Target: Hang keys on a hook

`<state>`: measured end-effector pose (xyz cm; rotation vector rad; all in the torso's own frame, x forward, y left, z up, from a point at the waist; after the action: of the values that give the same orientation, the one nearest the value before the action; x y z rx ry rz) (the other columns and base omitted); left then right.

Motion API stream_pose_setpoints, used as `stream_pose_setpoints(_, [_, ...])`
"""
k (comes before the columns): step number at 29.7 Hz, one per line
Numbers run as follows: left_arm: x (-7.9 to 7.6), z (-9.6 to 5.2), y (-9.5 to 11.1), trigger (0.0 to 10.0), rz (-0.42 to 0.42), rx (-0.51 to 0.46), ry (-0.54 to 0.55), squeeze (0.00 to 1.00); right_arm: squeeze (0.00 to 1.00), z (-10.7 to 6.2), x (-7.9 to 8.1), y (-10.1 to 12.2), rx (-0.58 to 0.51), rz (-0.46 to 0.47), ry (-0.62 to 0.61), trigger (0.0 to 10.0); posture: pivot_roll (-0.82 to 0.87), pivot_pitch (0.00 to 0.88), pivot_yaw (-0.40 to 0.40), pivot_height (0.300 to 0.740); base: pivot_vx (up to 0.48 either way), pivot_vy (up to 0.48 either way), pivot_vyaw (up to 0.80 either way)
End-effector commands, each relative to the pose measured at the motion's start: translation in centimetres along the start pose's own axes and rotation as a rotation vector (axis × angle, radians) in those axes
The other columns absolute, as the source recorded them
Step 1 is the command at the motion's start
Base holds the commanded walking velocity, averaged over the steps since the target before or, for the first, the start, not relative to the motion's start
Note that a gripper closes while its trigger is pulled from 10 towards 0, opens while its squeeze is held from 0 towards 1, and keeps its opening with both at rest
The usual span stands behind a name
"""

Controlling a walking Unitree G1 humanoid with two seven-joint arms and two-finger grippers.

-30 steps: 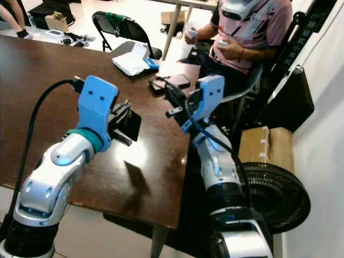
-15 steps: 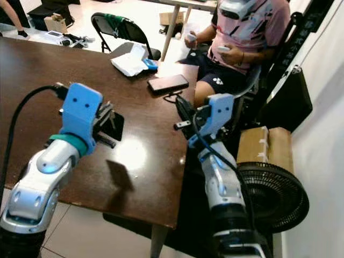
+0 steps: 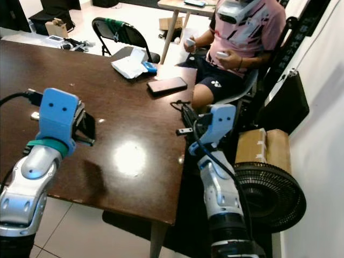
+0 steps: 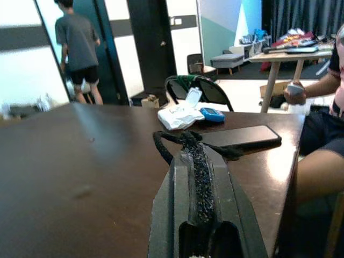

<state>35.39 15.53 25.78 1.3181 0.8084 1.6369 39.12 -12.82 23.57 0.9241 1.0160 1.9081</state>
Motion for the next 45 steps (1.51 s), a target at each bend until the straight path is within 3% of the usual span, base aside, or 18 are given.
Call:
stream_pose_setpoints(1, [0.0,0.1,-0.5,10.0,-0.05,0.023,-0.014,0.0,0.0,0.0,0.4,-0.1,0.002,-0.034,0.015,10.0,0.09,0.085,0.046,0.74,0.0,0.0,0.78])
stream_pose_setpoints(4, [0.0,0.1,-0.5,10.0,-0.079,0.03,-0.02,0.0,0.0,0.0,0.3,-0.2,0.003,-0.047,0.01,10.0,0.09,0.085,0.046,0.74,0.0,0.0,0.78])
stream_pose_setpoints(5, [-0.3,0.0,-0.5,10.0,-0.127,0.052,-0.034,0.0,0.0,0.1,0.2,-0.1,-0.002,-0.049,-0.003,10.0,0.09,0.089,0.048,0.74,0.0,0.0,0.79])
stream_pose_setpoints(10, [-0.7,-0.2,-0.5,10.0,-0.14,0.059,-0.056,0.0,0.0,0.3,0.3,-0.1,-0.005,-0.049,-0.006,10.0,0.09,0.089,0.048,0.74,0.0,0.0,0.79])
stream_pose_setpoints(16, [-1.0,-0.3,0.1,10.0,-0.085,0.014,-0.063,0.0,0.0,0.5,0.4,0.0,-0.003,-0.054,-0.005,10.0,0.1,0.097,0.046,0.74,0.0,0.0,0.78])
stream_pose_setpoints(45, [-1.0,-0.1,0.5,10.0,-0.047,-0.004,-0.057,0.0,0.0,0.4,0.1,0.0,-0.004,-0.072,-0.022,10.0,0.1,0.111,0.052,0.74,0.0,0.0,0.78])
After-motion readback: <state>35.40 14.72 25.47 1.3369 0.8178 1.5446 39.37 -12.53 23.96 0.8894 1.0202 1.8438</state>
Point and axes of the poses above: a point about 5 cm out from each wrist's last joint towards the gripper, its own z axis pointing out of the wrist towards the gripper, its own y axis along the axis of the wrist's last joint, x = y × z, the point moved 4 cm from there along z, pointing out of the wrist towards the gripper, and after that the axes turned 11 degrees about z, right-handed, at the moved point
